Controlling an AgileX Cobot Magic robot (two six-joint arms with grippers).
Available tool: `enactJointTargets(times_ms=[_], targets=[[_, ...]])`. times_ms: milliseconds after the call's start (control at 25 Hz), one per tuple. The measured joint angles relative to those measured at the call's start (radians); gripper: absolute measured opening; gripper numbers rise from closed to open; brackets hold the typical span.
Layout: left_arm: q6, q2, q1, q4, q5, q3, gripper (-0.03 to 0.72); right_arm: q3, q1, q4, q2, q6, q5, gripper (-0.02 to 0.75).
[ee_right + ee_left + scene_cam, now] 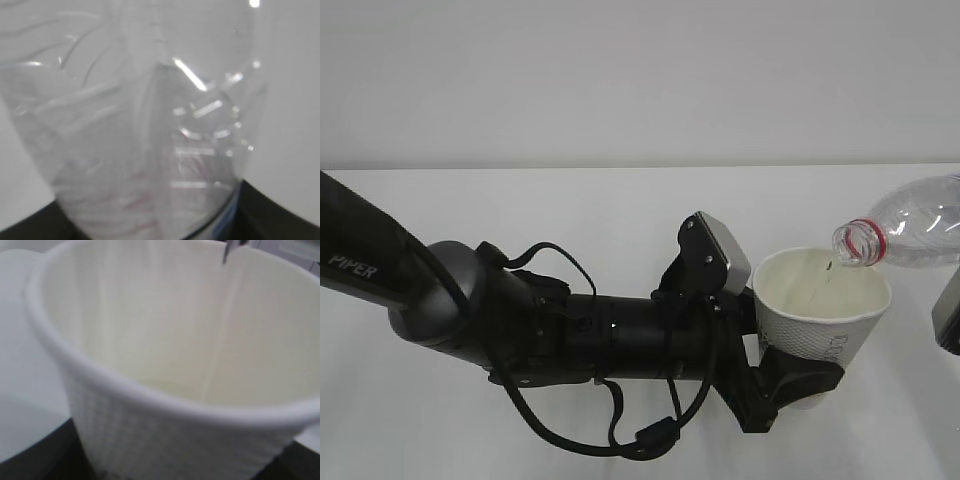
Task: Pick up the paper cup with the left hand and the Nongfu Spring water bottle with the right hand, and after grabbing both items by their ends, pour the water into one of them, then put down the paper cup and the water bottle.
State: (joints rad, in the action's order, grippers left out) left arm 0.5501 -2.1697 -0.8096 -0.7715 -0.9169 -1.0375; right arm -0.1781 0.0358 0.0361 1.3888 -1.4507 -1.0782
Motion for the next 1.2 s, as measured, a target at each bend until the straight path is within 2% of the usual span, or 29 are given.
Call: enactJointTargets(times_ms=[1200], targets=[[0.0,0.0,0.0,0.0,0.0,0.0,0.528,0.0,0.0,-0.001,0.0,-0.001,0.0,0.404]])
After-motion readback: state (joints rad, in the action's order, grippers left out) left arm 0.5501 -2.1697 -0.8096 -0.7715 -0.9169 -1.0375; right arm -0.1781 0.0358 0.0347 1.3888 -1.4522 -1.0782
